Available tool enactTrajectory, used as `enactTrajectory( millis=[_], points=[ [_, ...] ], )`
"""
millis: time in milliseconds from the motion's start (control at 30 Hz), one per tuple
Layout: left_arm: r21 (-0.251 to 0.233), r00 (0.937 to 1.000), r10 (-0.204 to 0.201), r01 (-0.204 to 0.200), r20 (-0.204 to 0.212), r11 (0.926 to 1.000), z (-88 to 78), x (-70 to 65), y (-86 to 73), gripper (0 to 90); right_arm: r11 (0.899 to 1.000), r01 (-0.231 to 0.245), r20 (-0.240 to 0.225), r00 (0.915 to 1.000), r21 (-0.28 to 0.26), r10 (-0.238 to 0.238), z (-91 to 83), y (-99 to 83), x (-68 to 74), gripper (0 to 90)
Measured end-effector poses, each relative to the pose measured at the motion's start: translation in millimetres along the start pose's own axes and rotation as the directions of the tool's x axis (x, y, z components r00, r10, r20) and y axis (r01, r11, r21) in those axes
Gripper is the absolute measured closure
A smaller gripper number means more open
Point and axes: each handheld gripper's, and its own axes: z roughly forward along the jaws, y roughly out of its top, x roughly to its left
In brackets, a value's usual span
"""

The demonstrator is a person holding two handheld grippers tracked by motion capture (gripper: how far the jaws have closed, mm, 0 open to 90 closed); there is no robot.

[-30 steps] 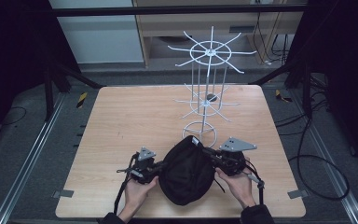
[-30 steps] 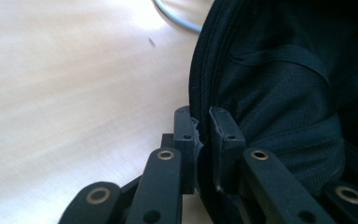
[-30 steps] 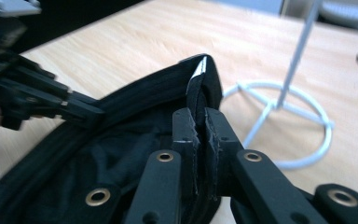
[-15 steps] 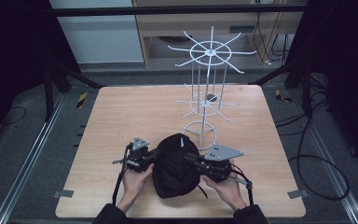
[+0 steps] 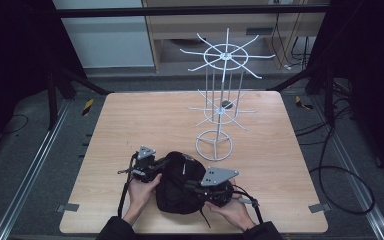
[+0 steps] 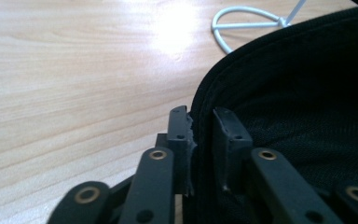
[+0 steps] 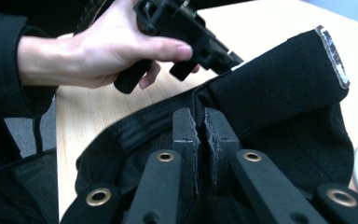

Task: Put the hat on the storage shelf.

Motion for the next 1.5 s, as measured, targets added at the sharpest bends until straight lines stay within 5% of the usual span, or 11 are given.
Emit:
enactTrajectory(
  millis=[133,367,567,867,1133,1500],
  points=[
    [0.016,0.9997,-0.016,0.016,0.019,0.9997,-6.8,6.0,0.9,66.2,1.000,-0.008,0.039,0.9992,0.014,0.007,-1.1,-2.3,-0.3,84.3],
    [-0.020,0.9979,-0.051,0.052,0.041,0.9985,-44.7,12.1,9.0,55.9,0.998,-0.055,0.116,0.9917,-0.002,0.055,-10.5,-4.0,-7.9,84.4],
    [-0.070,0.9932,0.017,-0.009,0.115,0.9975,-71.0,-13.9,20.5,50.8,0.998,-0.064,0.132,0.9894,0.026,0.060,-7.9,-11.0,-9.6,83.9],
    [-0.044,0.9806,0.043,-0.036,0.191,0.9984,-49.4,-48.8,34.6,48.3,0.997,-0.072,0.124,0.9900,0.029,0.068,-5.0,-12.9,-8.3,83.3],
    [-0.006,0.9751,0.059,-0.059,0.214,0.9983,-27.1,-70.9,44.5,47.4,0.997,-0.068,0.112,0.9917,0.033,0.064,-3.9,-13.4,-6.3,82.6],
    [0.072,0.9844,0.067,-0.079,0.163,0.9942,-3.7,-80.9,42.3,55.8,0.998,-0.051,0.105,0.9933,0.037,0.047,-2.2,-13.7,-4.1,81.8]
  ],
)
